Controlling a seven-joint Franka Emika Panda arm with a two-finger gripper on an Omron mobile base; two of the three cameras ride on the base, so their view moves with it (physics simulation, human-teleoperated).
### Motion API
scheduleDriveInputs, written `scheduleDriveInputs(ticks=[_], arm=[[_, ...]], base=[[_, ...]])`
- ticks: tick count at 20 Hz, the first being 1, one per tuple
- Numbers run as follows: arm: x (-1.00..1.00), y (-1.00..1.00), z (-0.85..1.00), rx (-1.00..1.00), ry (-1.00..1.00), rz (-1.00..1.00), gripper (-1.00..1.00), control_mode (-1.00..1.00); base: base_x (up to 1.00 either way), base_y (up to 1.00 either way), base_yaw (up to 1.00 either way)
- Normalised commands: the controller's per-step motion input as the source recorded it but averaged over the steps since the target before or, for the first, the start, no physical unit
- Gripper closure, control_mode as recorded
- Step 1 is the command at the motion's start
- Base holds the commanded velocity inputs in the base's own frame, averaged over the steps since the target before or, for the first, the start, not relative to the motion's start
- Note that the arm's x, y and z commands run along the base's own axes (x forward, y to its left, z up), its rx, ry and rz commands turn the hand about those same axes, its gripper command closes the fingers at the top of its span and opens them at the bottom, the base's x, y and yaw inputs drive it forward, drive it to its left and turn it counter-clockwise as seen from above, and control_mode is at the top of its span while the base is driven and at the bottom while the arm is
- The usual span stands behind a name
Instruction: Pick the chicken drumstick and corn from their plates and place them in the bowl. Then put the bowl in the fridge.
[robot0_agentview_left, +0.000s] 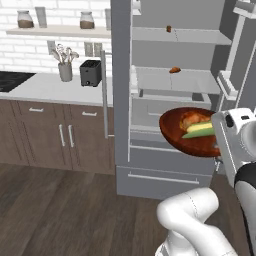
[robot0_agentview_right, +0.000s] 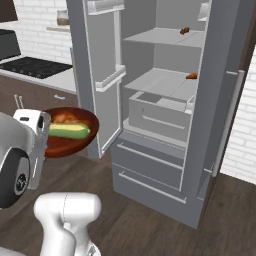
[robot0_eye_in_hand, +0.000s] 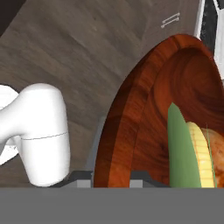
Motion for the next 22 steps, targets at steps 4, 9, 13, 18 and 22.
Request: scheduleDriveInputs(ticks=[4,9,13,18,22], arm=[[-0.09,0.0,0.0,-0.2,0.0,-0.18,1.0,-1.0],[-0.04,-0.05,-0.02,0.19,-0.01,-0.01,1.0,-1.0],[0.0,-0.03,-0.03,0.03,-0.01,0.02,1.0,-1.0],[0.0,0.0,0.0,0.0,0.0,0.0,1.0,-1.0],[0.0,0.0,0.0,0.0,0.0,0.0,1.0,1.0]], base=[[0.0,0.0,0.0],[0.0,0.0,0.0],[0.0,0.0,0.0],[0.0,0.0,0.0],[0.0,0.0,-0.06]])
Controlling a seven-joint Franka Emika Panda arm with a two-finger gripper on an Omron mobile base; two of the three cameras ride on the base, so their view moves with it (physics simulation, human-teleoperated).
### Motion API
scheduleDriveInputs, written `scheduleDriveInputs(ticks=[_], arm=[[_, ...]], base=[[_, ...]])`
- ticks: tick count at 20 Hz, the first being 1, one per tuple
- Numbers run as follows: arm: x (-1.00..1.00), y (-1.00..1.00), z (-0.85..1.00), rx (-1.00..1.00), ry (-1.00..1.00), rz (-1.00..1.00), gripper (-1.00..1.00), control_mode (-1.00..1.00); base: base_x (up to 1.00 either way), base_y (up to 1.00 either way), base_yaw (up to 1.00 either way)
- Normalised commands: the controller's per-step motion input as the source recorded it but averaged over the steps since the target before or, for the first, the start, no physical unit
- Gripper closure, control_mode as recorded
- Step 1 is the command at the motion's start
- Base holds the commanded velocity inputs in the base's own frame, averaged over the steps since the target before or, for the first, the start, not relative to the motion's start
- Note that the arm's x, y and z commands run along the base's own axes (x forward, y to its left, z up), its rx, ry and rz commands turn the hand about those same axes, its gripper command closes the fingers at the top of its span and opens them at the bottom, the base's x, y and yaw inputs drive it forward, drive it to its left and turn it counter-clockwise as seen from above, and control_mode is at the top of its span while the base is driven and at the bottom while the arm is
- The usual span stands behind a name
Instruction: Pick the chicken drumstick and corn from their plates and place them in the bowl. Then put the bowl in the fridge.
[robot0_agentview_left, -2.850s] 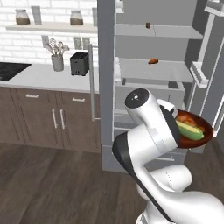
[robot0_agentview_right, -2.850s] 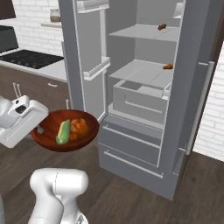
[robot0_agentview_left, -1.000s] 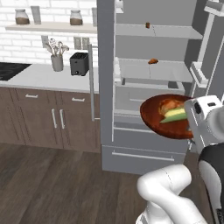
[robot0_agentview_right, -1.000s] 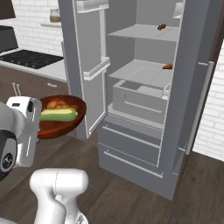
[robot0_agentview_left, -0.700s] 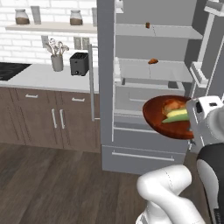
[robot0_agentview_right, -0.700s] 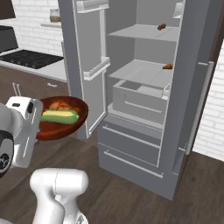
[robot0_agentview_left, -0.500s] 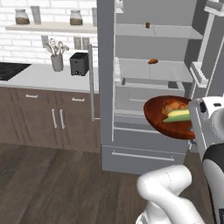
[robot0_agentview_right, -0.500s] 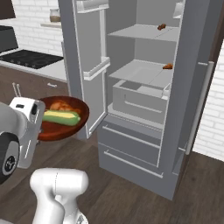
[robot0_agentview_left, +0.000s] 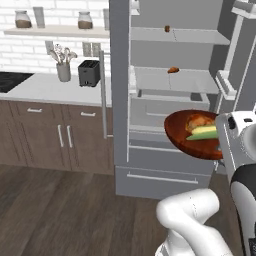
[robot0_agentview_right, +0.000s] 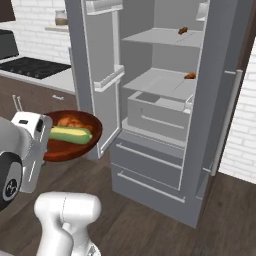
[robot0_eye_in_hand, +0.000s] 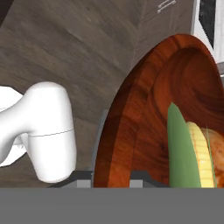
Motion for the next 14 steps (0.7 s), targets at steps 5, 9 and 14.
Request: scheduleDriveInputs(ticks=[5,9,14], arm=[[0.0,0.0,0.0,0.0,0.0,0.0,1.0,1.0],[0.0,0.0,0.0,0.0,0.0,0.0,1.0,1.0],[0.0,0.0,0.0,0.0,0.0,0.0,1.0,1.0]], base=[[0.26,-0.01,-0.26],[0.83,0.01,-0.46],[0.76,0.43,-0.51]])
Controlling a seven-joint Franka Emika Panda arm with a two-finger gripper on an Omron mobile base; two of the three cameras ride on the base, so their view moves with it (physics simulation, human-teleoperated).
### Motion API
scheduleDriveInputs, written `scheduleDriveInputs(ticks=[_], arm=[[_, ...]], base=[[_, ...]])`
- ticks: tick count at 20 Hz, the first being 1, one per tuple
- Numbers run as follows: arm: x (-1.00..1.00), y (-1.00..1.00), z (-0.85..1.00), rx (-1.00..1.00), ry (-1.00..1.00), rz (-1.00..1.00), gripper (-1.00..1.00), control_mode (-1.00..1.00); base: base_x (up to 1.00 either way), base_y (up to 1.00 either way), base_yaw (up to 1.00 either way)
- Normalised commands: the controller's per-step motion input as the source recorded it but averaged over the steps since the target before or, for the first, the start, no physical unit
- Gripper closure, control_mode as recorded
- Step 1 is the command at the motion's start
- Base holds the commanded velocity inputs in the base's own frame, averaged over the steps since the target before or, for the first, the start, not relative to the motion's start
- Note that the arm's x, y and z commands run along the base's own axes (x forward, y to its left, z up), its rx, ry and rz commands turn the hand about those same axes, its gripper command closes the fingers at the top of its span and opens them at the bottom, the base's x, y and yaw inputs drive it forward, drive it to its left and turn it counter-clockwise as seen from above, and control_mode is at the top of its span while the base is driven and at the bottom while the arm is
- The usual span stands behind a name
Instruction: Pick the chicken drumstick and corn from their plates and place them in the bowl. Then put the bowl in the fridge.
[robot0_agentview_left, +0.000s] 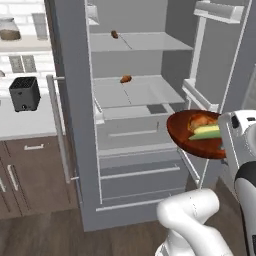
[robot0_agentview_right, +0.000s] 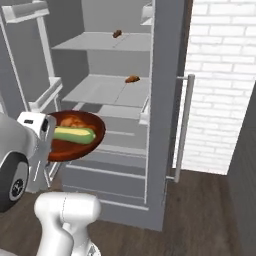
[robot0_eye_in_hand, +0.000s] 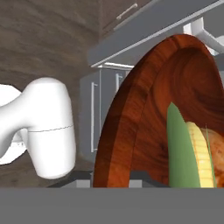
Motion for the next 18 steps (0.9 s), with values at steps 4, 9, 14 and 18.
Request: scheduleDriveInputs(ticks=[4,9,14,18], arm=[[0.0,0.0,0.0,0.0,0.0,0.0,1.0,1.0],[0.0,0.0,0.0,0.0,0.0,0.0,1.0,1.0],[0.0,0.0,0.0,0.0,0.0,0.0,1.0,1.0],[0.0,0.0,0.0,0.0,0.0,0.0,1.0,1.0]], base=[[0.32,1.0,-0.34],[0.46,0.05,-0.03],[0.39,-0.77,0.22],[0.28,-0.26,0.08]])
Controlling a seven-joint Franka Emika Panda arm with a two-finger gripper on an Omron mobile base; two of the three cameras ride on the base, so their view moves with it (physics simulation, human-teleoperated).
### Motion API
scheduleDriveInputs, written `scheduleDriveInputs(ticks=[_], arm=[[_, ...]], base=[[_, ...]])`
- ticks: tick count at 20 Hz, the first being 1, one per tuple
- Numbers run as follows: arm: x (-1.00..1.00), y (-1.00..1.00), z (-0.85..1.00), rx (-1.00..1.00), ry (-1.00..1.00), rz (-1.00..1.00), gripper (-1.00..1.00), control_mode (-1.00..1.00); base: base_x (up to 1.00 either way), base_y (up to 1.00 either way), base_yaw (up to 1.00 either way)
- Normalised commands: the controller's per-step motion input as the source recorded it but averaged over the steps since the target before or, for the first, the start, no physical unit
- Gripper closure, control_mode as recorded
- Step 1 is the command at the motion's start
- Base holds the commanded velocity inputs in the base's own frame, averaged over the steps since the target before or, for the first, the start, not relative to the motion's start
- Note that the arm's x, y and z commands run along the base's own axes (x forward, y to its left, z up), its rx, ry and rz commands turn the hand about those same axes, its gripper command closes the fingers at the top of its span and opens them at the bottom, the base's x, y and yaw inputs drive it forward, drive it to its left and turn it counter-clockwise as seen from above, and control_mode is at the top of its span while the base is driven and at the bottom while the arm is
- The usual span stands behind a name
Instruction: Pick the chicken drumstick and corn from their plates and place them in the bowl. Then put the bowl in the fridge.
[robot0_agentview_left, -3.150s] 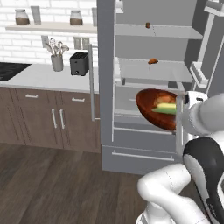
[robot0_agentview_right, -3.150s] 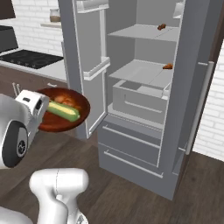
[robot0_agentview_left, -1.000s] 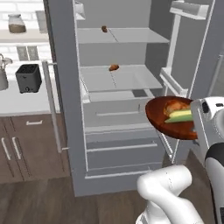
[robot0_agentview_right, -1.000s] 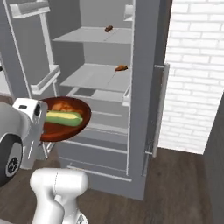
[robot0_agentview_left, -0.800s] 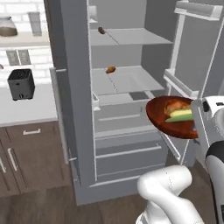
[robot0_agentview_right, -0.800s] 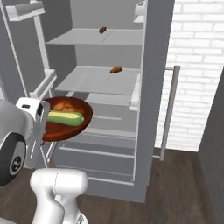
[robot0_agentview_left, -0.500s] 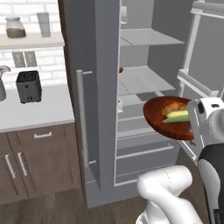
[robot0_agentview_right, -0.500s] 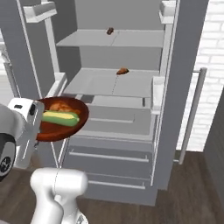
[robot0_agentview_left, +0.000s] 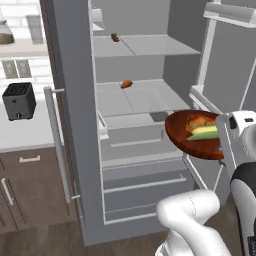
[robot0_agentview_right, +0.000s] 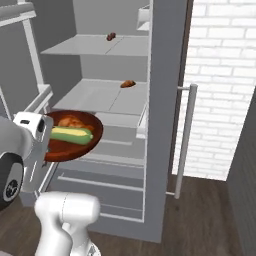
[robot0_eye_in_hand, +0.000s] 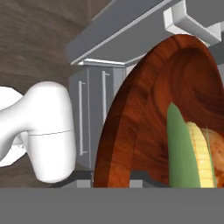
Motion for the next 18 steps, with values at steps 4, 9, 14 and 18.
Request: scheduleDriveInputs(ticks=[4,9,14,18], arm=[[0.0,0.0,0.0,0.0,0.0,0.0,1.0,1.0],[0.0,0.0,0.0,0.0,0.0,0.0,1.0,1.0],[0.0,0.0,0.0,0.0,0.0,0.0,1.0,1.0],[0.0,0.0,0.0,0.0,0.0,0.0,1.0,1.0]], base=[[0.38,0.21,0.0],[0.66,0.09,0.0],[0.63,0.17,0.0],[0.62,0.27,0.0]])
